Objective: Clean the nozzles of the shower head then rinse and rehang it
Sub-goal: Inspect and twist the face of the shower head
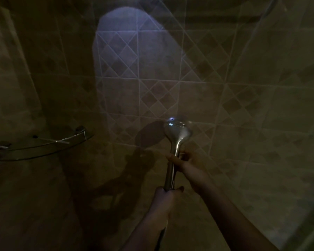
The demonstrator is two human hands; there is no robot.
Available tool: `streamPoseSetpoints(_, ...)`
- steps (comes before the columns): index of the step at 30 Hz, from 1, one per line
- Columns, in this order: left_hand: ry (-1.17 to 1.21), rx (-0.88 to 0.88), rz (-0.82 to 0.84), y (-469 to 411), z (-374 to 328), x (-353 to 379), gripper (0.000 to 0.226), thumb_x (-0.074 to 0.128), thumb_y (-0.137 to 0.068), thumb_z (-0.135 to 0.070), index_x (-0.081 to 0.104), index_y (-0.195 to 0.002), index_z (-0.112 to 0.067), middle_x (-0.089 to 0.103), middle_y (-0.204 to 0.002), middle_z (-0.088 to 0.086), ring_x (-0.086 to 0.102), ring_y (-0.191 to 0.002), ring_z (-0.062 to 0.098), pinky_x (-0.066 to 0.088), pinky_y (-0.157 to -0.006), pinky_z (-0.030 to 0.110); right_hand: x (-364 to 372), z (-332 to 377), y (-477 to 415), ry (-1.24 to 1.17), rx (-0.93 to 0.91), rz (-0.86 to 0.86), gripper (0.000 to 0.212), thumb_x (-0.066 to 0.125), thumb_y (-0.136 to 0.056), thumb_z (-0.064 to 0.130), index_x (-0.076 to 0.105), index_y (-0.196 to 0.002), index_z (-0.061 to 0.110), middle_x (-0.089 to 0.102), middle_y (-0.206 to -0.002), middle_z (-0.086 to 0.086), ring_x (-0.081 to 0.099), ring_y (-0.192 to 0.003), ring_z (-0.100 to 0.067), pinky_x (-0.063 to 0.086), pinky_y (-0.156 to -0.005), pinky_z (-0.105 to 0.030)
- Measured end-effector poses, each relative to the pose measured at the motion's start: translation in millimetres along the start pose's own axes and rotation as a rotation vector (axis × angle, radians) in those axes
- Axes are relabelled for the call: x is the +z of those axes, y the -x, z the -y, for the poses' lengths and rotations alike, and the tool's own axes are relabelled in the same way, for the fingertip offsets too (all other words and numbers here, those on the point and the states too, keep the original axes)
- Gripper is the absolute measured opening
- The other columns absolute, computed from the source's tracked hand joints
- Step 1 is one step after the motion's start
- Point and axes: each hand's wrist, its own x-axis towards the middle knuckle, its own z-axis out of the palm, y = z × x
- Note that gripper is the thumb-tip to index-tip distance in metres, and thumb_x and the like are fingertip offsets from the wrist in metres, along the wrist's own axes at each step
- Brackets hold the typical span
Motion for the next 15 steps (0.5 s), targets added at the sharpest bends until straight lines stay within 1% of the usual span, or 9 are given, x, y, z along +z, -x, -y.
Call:
streamPoseSetpoints(2,0.013,0.011,0.024,-0.2,3.1,-0.1,0.036,0.074,-0.085,-0.023,0.056,-0.115,-0.014,0.070,-0.093,0.006,0.068,-0.077,0.015,0.049,-0.053,0.023,-0.6,-0.1,3.4,-0.261,0.081,0.139,0.009,0.068,-0.091,0.016,0.069,-0.091,0.007,0.071,-0.081,-0.008,0.070,-0.087,-0.025,0.054,-0.085,-0.042)
streamPoseSetpoints(4,0.020,0.011,0.026,-1.8,6.4,1.2,0.037,0.074,-0.085,-0.023,0.056,-0.115,-0.013,0.070,-0.094,0.005,0.068,-0.080,0.015,0.050,-0.058,0.026,-1.0,4.1,8.1,-0.322,0.117,0.197,0.012,0.060,-0.096,0.012,0.068,-0.099,0.004,0.070,-0.088,-0.012,0.069,-0.088,-0.023,0.052,-0.089,-0.041)
streamPoseSetpoints(6,0.026,-0.003,0.014,-2.9,8.2,3.2,0.041,0.075,-0.085,-0.024,0.055,-0.119,-0.011,0.069,-0.089,0.004,0.066,-0.075,0.013,0.047,-0.053,0.024,-0.6,3.7,7.7,-0.181,0.078,0.160,0.016,0.065,-0.095,0.018,0.069,-0.097,0.002,0.067,-0.090,-0.013,0.066,-0.086,-0.023,0.052,-0.085,-0.040)
streamPoseSetpoints(8,0.028,-0.014,-0.007,-5.1,7.9,4.0,0.043,0.076,-0.083,-0.024,0.056,-0.119,-0.009,0.066,-0.077,0.001,0.063,-0.061,0.010,0.043,-0.043,0.019,1.8,3.7,6.2,0.026,-0.003,0.092,0.026,0.076,-0.087,0.029,0.071,-0.088,0.004,0.066,-0.083,-0.007,0.065,-0.081,-0.018,0.054,-0.077,-0.035)
streamPoseSetpoints(10,0.022,-0.025,-0.008,-8.5,8.6,2.7,0.038,0.076,-0.083,-0.022,0.060,-0.114,-0.008,0.064,-0.060,-0.003,0.060,-0.046,0.007,0.039,-0.036,0.015,3.0,1.8,4.1,0.110,-0.015,0.033,0.026,0.084,-0.077,0.036,0.074,-0.087,0.015,0.070,-0.081,0.000,0.069,-0.081,-0.015,0.058,-0.078,-0.035)
streamPoseSetpoints(11,0.022,-0.024,0.000,-7.1,7.8,1.5,0.031,0.075,-0.085,-0.020,0.061,-0.110,-0.009,0.063,-0.054,-0.005,0.058,-0.041,0.005,0.038,-0.035,0.015,3.0,2.2,3.4,0.108,-0.002,0.017,0.022,0.084,-0.077,0.034,0.073,-0.089,0.018,0.071,-0.083,-0.001,0.070,-0.084,-0.017,0.058,-0.079,-0.035)
streamPoseSetpoints(12,0.028,-0.015,0.009,-6.9,8.7,-0.6,0.028,0.074,-0.086,-0.020,0.061,-0.109,-0.010,0.065,-0.054,-0.005,0.060,-0.042,0.003,0.040,-0.037,0.015,1.7,2.0,2.4,0.072,0.013,0.025,0.018,0.082,-0.081,0.028,0.072,-0.093,0.018,0.069,-0.086,-0.005,0.069,-0.086,-0.020,0.059,-0.079,-0.036)
streamPoseSetpoints(14,0.037,-0.001,0.012,-7.9,9.3,-1.9,0.035,0.074,-0.086,-0.023,0.058,-0.114,-0.012,0.071,-0.077,0.000,0.068,-0.064,0.008,0.048,-0.050,0.021,-2.3,2.5,1.5,-0.067,0.051,0.091,0.014,0.073,-0.089,0.014,0.070,-0.102,0.012,0.067,-0.094,-0.012,0.069,-0.093,-0.026,0.060,-0.073,-0.032)
streamPoseSetpoints(15,0.034,0.000,0.007,-7.5,8.7,-1.9,0.037,0.074,-0.085,-0.024,0.057,-0.116,-0.013,0.071,-0.086,0.002,0.069,-0.072,0.011,0.050,-0.054,0.023,-4.7,2.6,1.9,-0.139,0.070,0.141,0.016,0.070,-0.090,0.012,0.069,-0.106,0.010,0.069,-0.098,-0.014,0.070,-0.097,-0.029,0.059,-0.074,-0.032)
